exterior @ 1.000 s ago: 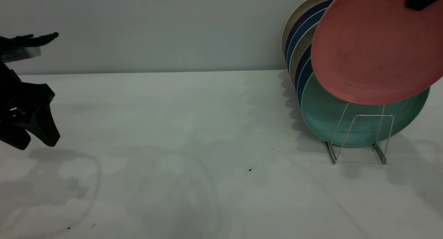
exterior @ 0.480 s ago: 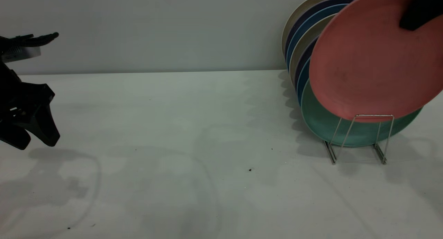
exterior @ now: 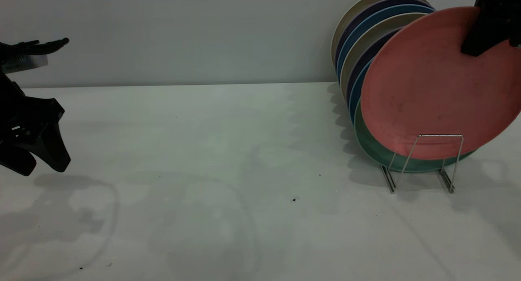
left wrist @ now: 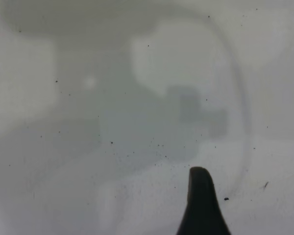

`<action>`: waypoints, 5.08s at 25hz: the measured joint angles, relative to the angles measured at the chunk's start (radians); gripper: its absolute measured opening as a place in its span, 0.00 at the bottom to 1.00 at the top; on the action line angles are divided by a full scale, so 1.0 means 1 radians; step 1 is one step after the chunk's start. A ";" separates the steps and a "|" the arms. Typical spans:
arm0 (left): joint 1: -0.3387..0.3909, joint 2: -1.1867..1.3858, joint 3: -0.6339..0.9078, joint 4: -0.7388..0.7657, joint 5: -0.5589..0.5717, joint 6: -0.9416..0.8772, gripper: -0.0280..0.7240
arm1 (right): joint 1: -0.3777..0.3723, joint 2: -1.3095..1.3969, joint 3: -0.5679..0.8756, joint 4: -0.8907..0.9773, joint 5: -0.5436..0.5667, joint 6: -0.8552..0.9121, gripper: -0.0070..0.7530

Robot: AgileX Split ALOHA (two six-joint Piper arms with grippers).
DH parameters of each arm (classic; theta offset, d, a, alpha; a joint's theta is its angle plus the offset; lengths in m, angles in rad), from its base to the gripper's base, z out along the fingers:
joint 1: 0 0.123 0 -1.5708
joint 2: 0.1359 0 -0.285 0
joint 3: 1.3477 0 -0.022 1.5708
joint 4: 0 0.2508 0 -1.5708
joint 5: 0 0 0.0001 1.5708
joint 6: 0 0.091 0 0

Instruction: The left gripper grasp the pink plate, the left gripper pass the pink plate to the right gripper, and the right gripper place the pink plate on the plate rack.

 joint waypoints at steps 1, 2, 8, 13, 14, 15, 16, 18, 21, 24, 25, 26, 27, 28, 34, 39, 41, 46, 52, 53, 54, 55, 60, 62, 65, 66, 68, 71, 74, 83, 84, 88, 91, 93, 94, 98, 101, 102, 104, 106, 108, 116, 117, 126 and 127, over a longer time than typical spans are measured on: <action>0.000 0.000 0.000 0.000 0.000 0.000 0.76 | 0.000 0.004 0.000 0.000 0.000 0.000 0.14; 0.000 0.000 0.000 0.000 0.000 0.000 0.76 | 0.000 0.006 0.000 0.000 0.000 0.000 0.14; 0.000 0.000 0.000 0.000 -0.003 0.000 0.76 | 0.000 0.008 0.000 0.001 0.019 -0.001 0.18; 0.000 0.000 0.000 0.000 -0.008 -0.001 0.76 | 0.000 0.008 0.000 0.005 0.081 0.018 0.32; 0.000 0.000 0.000 0.000 -0.009 -0.001 0.76 | 0.000 0.008 0.000 0.008 0.090 0.028 0.34; 0.000 0.000 0.000 0.000 -0.009 -0.001 0.76 | 0.000 0.008 0.000 0.008 0.097 0.036 0.36; 0.000 0.000 0.000 0.000 -0.010 -0.001 0.76 | 0.000 0.008 0.000 0.008 0.103 0.049 0.37; 0.000 0.000 0.000 0.000 -0.012 -0.004 0.76 | 0.000 0.008 0.000 0.008 0.114 0.069 0.38; 0.000 0.000 0.000 0.000 -0.012 -0.004 0.76 | 0.000 0.008 0.000 0.019 0.142 0.078 0.39; 0.000 0.000 0.000 0.000 -0.011 -0.004 0.76 | -0.001 0.002 -0.001 0.039 0.192 0.147 0.39; 0.000 0.000 0.000 0.000 -0.006 -0.004 0.76 | -0.002 -0.003 -0.001 0.049 0.214 0.210 0.39; 0.000 0.000 0.000 0.004 0.002 -0.004 0.76 | -0.002 -0.008 -0.002 0.055 0.228 0.280 0.39; 0.000 0.000 0.000 0.013 0.008 -0.009 0.76 | -0.004 -0.015 -0.008 0.056 0.244 0.382 0.39; 0.000 0.000 0.000 0.025 0.014 -0.020 0.76 | -0.004 -0.020 -0.014 0.052 0.250 0.484 0.39; 0.000 0.000 0.000 0.099 0.022 -0.097 0.76 | -0.004 -0.043 -0.093 -0.083 0.313 0.852 0.39; 0.000 0.000 0.000 0.102 0.042 -0.105 0.76 | -0.004 -0.070 -0.124 -0.124 0.392 1.074 0.39; 0.000 0.000 -0.002 0.112 0.071 -0.109 0.76 | -0.004 -0.079 -0.125 -0.125 0.424 1.143 0.39; 0.000 -0.027 -0.059 0.233 0.203 -0.212 0.76 | -0.004 -0.097 -0.125 -0.141 0.529 1.257 0.42; 0.000 -0.268 -0.071 0.303 0.254 -0.287 0.73 | -0.004 -0.179 -0.092 -0.160 0.583 1.303 0.44; 0.000 -0.307 -0.071 0.303 0.270 -0.288 0.73 | -0.004 -0.213 -0.070 -0.161 0.585 1.307 0.44; 0.000 -0.352 -0.071 0.303 0.289 -0.289 0.73 | -0.004 -0.252 -0.044 -0.161 0.585 1.311 0.45; 0.000 -0.395 -0.071 0.303 0.310 -0.291 0.73 | -0.004 -0.289 -0.020 -0.158 0.587 1.312 0.45; 0.000 -0.600 -0.006 0.303 0.367 -0.291 0.73 | -0.004 -0.539 0.147 -0.128 0.594 1.307 0.45; 0.000 -0.700 0.063 0.303 0.375 -0.291 0.73 | -0.004 -0.636 0.212 -0.124 0.597 1.294 0.45; 0.000 -0.846 0.167 0.300 0.386 -0.291 0.73 | -0.004 -0.780 0.303 -0.124 0.598 1.271 0.45; 0.000 -0.898 0.200 0.295 0.388 -0.291 0.73 | -0.004 -0.816 0.334 -0.124 0.598 1.260 0.45; 0.000 -0.991 0.249 0.276 0.398 -0.291 0.73 | -0.004 -0.894 0.394 -0.124 0.598 1.248 0.45; 0.000 -1.123 0.294 0.254 0.450 -0.292 0.73 | -0.004 -0.997 0.476 -0.116 0.598 1.246 0.45; 0.000 -1.254 0.315 0.238 0.517 -0.295 0.73 | -0.004 -1.105 0.562 -0.104 0.588 1.252 0.45; 0.000 -1.572 0.387 0.239 0.592 -0.296 0.73 | -0.004 -1.509 0.806 -0.120 0.489 1.256 0.45; 0.000 -1.593 0.399 0.240 0.593 -0.296 0.73 | -0.004 -1.541 0.817 -0.132 0.490 1.256 0.45; 0.000 -1.631 0.470 0.260 0.594 -0.314 0.73 | -0.004 -1.634 0.831 -0.188 0.494 1.257 0.45; 0.000 -1.631 0.492 0.262 0.599 -0.320 0.73 | -0.004 -1.657 0.832 -0.201 0.495 1.260 0.45; 0.000 -1.631 0.493 0.264 0.599 -0.321 0.73 | -0.004 -1.664 0.834 -0.205 0.496 1.268 0.45; 0.000 -1.631 0.494 0.266 0.599 -0.321 0.73 | -0.004 -1.669 0.835 -0.207 0.496 1.273 0.45; 0.000 -1.631 0.497 0.288 0.601 -0.321 0.73 | -0.004 -1.692 0.837 -0.218 0.497 1.292 0.45; 0.000 -1.631 0.497 0.304 0.602 -0.321 0.73 | -0.004 -1.696 0.837 -0.232 0.498 1.309 0.45; 0.000 -1.631 0.497 0.306 0.602 -0.321 0.73 | -0.004 -1.698 0.837 -0.232 0.498 1.311 0.45; -0.001 -1.631 0.497 0.314 0.602 -0.321 0.73 | -0.004 -1.701 0.837 -0.232 0.498 1.312 0.45; -0.005 -1.631 0.497 0.319 0.602 -0.321 0.73 | -0.004 -1.701 0.837 -0.232 0.498 1.314 0.45; -0.006 -1.631 0.497 0.321 0.602 -0.321 0.73 | -0.004 -1.701 0.837 -0.236 0.498 1.322 0.45; -0.006 -1.641 0.497 0.322 0.602 -0.321 0.73 | -0.004 -1.701 0.837 -0.237 0.498 1.330 0.45; -0.006 -1.641 0.497 0.322 0.602 -0.321 0.73 | -0.004 -1.701 0.837 -0.237 0.498 1.331 0.45; -0.007 -1.660 0.497 0.322 0.602 -0.321 0.73 | -0.006 -1.713 0.837 -0.237 0.499 1.331 0.45; -0.008 -1.676 0.497 0.322 0.602 -0.321 0.73 | -0.011 -1.723 0.837 -0.237 0.499 1.332 0.45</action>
